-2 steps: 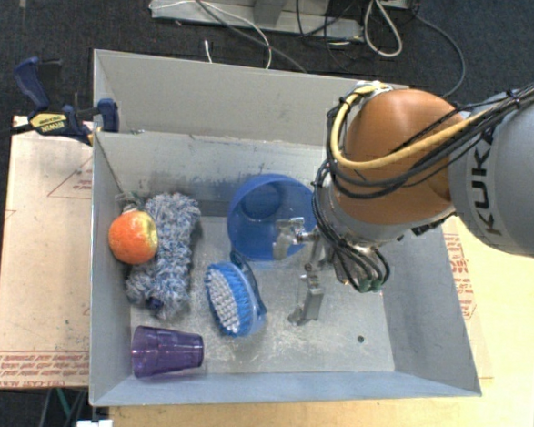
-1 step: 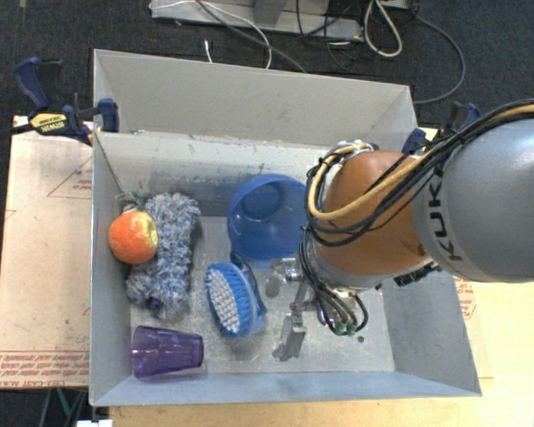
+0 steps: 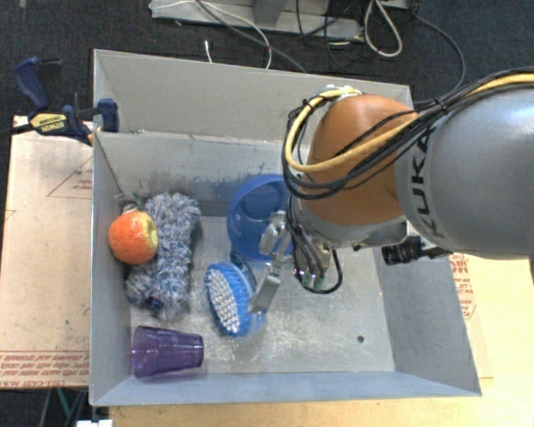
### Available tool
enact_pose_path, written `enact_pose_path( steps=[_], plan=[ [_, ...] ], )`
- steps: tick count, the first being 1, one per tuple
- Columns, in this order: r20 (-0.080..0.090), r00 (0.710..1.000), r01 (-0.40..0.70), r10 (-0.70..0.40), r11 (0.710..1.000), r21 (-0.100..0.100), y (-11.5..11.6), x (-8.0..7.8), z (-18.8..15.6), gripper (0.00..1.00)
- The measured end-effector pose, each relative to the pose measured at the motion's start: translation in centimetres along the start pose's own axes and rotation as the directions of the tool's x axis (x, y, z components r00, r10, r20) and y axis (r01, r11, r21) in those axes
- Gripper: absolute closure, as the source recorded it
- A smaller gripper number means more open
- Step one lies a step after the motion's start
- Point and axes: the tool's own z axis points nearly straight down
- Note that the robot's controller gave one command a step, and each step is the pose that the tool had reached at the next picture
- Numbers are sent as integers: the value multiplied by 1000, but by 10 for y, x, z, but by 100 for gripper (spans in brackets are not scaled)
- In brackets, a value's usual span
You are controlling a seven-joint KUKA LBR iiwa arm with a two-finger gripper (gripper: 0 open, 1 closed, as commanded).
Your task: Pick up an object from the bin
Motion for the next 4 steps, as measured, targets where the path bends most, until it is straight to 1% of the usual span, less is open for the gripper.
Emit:
enact_pose_path(
  steps=[1, 2, 3, 4],
  plan=[
    [-21, 958, 285, -285, 958, 2, -41, 35, 89, 0],
    [9, 999, 47, -47, 999, -6, 25, -58, 61, 0],
    [-30, 994, -101, 102, 995, 14, -6, 5, 107, 0],
    [14, 977, 214, -214, 977, -5, 27, -26, 132, 0]
  ],
)
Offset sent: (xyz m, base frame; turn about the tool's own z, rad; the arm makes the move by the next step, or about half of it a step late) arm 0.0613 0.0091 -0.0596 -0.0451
